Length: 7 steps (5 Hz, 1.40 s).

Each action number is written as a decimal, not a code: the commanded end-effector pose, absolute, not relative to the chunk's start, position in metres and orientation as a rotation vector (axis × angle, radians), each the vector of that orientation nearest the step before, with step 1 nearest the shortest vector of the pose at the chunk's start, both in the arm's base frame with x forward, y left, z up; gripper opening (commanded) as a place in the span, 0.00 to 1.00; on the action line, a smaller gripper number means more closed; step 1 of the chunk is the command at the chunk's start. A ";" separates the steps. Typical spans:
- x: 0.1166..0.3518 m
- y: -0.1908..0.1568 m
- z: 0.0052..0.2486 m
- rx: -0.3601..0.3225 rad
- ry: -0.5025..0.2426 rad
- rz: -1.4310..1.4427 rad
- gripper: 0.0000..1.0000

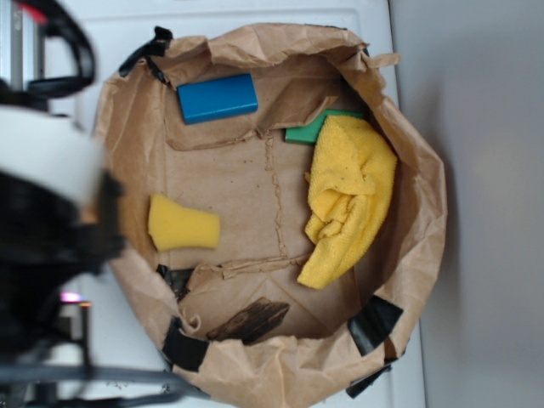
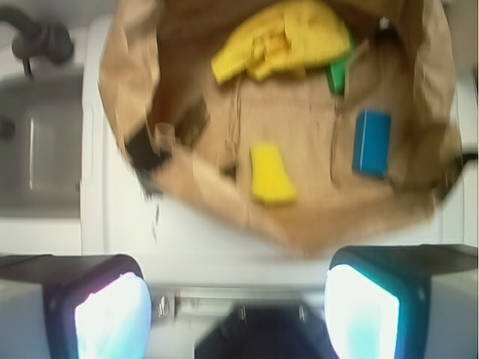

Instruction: Grab the blue block.

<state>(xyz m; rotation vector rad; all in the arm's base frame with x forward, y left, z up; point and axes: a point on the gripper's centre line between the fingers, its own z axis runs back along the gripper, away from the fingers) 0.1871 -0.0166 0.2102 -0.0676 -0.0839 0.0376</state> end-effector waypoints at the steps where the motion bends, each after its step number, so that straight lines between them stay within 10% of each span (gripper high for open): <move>1: 0.240 0.019 0.198 -0.043 -0.146 0.081 1.00; 4: 0.240 0.019 0.198 -0.043 -0.146 0.081 1.00; 7: 0.245 0.050 0.118 0.053 -0.239 0.144 1.00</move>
